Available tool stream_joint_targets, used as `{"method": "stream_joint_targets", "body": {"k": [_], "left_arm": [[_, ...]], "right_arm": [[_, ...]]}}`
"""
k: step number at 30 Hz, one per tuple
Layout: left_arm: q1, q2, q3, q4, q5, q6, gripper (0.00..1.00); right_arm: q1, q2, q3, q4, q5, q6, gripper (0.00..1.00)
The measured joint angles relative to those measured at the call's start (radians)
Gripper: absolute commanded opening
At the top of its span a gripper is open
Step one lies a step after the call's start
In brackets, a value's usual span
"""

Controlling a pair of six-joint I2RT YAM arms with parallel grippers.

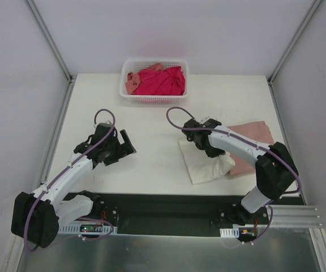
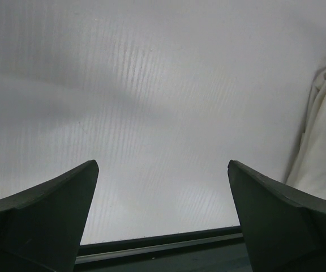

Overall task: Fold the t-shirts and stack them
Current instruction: Neatly place the folded tshirt to the corner

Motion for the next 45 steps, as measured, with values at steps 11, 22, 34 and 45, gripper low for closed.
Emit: {"method": "stream_joint_targets", "body": {"k": [11,22,34,45], "left_arm": [[0.0,0.056,0.025,0.0,-0.017,0.017,0.99],[0.007,0.065,0.029,0.0,-0.024,0.026,0.99],[0.007,0.074,0.043,0.0,-0.024,0.043,0.99],[0.014,0.09,0.052,0.0,-0.024,0.054,0.99]], "right_arm": [[-0.099,-0.18,0.05,-0.074,0.109,-0.113,0.01],[-0.114,-0.344,0.128,-0.118,0.0,-0.196,0.0],[-0.21,-0.392,0.232,-0.227,-0.063,-0.263,0.01],[-0.456,-0.422,0.225,-0.227,-0.169,-0.349,0.0]]}}
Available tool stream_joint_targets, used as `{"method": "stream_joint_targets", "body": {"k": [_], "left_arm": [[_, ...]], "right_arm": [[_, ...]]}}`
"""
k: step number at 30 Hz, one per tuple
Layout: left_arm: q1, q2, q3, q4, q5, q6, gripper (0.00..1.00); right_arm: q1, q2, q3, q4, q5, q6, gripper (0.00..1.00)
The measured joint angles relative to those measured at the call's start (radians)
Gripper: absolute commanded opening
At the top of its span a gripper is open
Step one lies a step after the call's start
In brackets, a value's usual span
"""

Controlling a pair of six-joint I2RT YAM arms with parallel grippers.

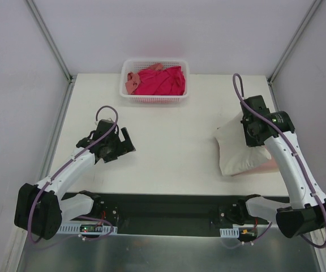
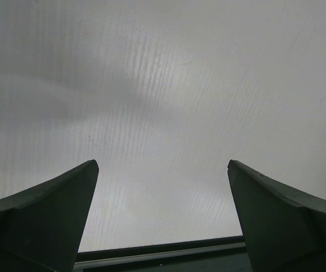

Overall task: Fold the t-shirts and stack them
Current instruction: Neatly place the folded tshirt to the corner

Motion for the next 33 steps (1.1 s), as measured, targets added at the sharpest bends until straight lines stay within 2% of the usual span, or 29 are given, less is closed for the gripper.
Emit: {"method": "stream_joint_targets", "body": {"k": [9,20,24,29,32,33], "left_arm": [[0.006,0.05,0.024,0.0,0.0,0.011,0.99],[0.019,0.068,0.028,0.002,0.002,0.041,0.99],[0.019,0.068,0.028,0.006,0.002,0.046,0.99],[0.026,0.068,0.028,0.012,0.002,0.055,0.99],[0.026,0.068,0.028,0.013,0.001,0.056,0.99],[0.026,0.068,0.028,0.013,0.001,0.056,0.99]], "right_arm": [[-0.071,0.021,-0.007,0.025,-0.059,-0.051,0.01],[-0.312,0.221,-0.036,0.124,-0.097,-0.126,0.01],[-0.424,0.267,-0.059,0.198,-0.19,-0.179,0.01],[-0.561,0.386,-0.064,0.262,-0.399,-0.232,0.01],[-0.625,0.472,-0.064,0.287,-0.47,-0.241,0.1],[-0.646,0.5,-0.064,0.295,-0.491,-0.241,0.17]]}}
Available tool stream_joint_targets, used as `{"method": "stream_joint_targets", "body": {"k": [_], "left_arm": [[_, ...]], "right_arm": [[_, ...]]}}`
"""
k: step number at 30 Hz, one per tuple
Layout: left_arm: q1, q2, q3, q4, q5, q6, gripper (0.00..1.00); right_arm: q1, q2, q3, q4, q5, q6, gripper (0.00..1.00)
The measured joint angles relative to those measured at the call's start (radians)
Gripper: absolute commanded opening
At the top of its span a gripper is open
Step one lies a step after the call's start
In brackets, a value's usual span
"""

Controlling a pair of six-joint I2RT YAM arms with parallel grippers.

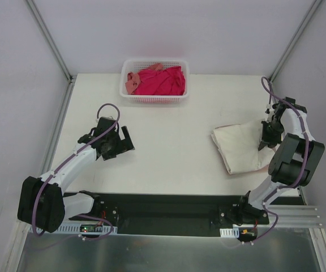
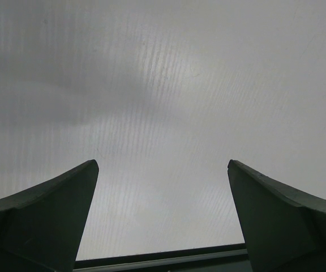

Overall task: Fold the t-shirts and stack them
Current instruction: Neatly place the folded tshirt to the corner

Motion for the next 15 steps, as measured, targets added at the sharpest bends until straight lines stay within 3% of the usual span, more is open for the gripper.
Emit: {"method": "stream_joint_targets", "body": {"k": [3,5,6,8,9,11,15], "left_arm": [[0.0,0.0,0.0,0.0,0.0,0.001,0.99],[0.0,0.0,0.0,0.0,0.0,0.001,0.99],[0.0,0.0,0.0,0.001,0.0,0.002,0.99],[0.0,0.005,0.0,0.003,0.0,0.002,0.99],[0.0,0.009,0.0,0.003,0.0,0.002,0.99],[0.0,0.018,0.0,0.002,0.0,0.002,0.99],[0.0,0.023,0.0,0.003,0.0,0.003,0.99]], "right_arm": [[-0.032,0.047,0.007,0.006,-0.026,0.003,0.39],[-0.04,0.066,0.018,0.004,-0.026,0.011,0.44],[-0.042,0.071,0.023,0.004,-0.02,0.015,0.56],[-0.043,0.074,0.035,0.001,-0.004,0.026,0.64],[-0.043,0.073,0.042,-0.002,0.013,0.031,0.94],[-0.043,0.07,0.06,-0.003,0.05,0.052,0.99],[-0.043,0.018,0.107,-0.01,0.14,0.091,0.97]]}}
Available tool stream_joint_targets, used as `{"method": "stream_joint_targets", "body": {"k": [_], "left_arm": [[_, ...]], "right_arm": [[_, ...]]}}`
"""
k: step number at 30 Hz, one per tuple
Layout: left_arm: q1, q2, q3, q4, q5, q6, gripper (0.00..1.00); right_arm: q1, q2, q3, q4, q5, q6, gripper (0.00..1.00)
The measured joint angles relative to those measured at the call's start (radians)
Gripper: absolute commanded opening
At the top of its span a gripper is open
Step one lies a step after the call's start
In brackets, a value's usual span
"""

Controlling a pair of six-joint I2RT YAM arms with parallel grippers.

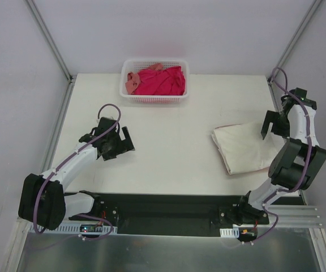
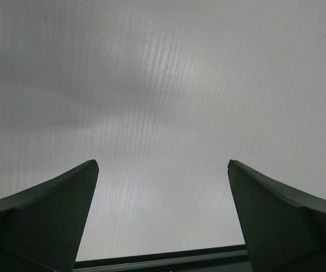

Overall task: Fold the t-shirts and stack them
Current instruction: Neatly place the folded tshirt to the corner

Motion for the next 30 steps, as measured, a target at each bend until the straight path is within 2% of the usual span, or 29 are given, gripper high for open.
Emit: {"method": "stream_joint_targets", "body": {"k": [3,6,10,13,18,26,30], "left_arm": [[0.0,-0.001,0.0,0.0,0.0,0.0,0.99],[0.0,-0.012,0.0,0.0,0.0,0.0,0.99],[0.0,-0.033,0.0,0.0,0.004,0.0,0.99],[0.0,-0.045,0.0,0.0,0.01,0.0,1.0],[0.0,-0.068,0.0,-0.001,0.028,0.0,0.99],[0.0,-0.138,0.0,-0.008,0.032,-0.003,0.99],[0.0,-0.185,0.0,-0.025,0.031,-0.005,0.99]], "right_arm": [[0.0,-0.092,0.032,0.0,0.0,0.034,0.97],[0.0,-0.241,0.018,0.022,-0.1,0.087,0.97],[0.0,-0.46,-0.134,0.082,-0.253,0.174,0.97],[0.0,-0.526,-0.261,0.109,-0.287,0.212,0.97],[-0.003,-0.451,-0.338,0.131,-0.248,0.235,0.97],[-0.086,-0.263,-0.356,0.211,-0.178,0.299,0.97],[-0.098,-0.232,-0.356,0.225,-0.179,0.312,0.97]]}}
